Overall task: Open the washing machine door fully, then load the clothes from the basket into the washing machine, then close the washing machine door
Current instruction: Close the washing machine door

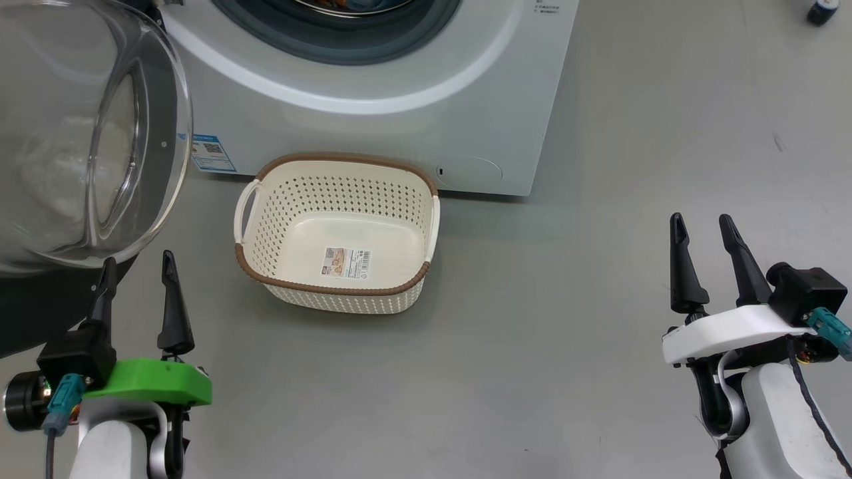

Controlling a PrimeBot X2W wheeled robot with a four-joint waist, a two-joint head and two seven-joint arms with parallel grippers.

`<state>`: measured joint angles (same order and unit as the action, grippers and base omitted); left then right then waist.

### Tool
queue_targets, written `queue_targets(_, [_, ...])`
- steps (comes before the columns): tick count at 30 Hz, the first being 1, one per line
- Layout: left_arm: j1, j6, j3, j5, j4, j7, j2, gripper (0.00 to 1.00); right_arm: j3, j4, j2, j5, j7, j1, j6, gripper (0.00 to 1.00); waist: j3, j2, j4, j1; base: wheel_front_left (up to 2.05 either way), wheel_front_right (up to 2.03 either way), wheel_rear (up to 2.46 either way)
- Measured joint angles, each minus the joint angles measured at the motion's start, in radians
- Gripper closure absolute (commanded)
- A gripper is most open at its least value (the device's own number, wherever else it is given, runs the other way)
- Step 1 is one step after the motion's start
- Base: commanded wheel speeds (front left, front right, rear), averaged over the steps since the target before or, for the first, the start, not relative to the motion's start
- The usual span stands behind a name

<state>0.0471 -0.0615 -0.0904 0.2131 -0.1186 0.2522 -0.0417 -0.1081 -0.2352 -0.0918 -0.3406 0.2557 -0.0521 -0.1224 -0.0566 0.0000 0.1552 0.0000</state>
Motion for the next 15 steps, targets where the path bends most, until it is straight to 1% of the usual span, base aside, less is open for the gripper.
queue_targets(5, [0.001, 0.006, 0.003, 0.002, -0.003, 0.0, 0.0, 0.0, 0.0, 0.001, -0.001, 0.001, 0.0, 0.001, 0.0, 0.0, 0.0, 0.0, 0.033, 0.0, 0.0, 0.0, 0.0])
queue_targets(15, [0.022, 0.028, 0.019, 0.018, -0.006, 0.0, 0.0, 0.0, 0.0, 0.001, -0.002, 0.01, 0.0, 0.01, 0.0, 0.0, 0.002, 0.0, 0.131, 0.0, 0.0, 0.0, 0.0])
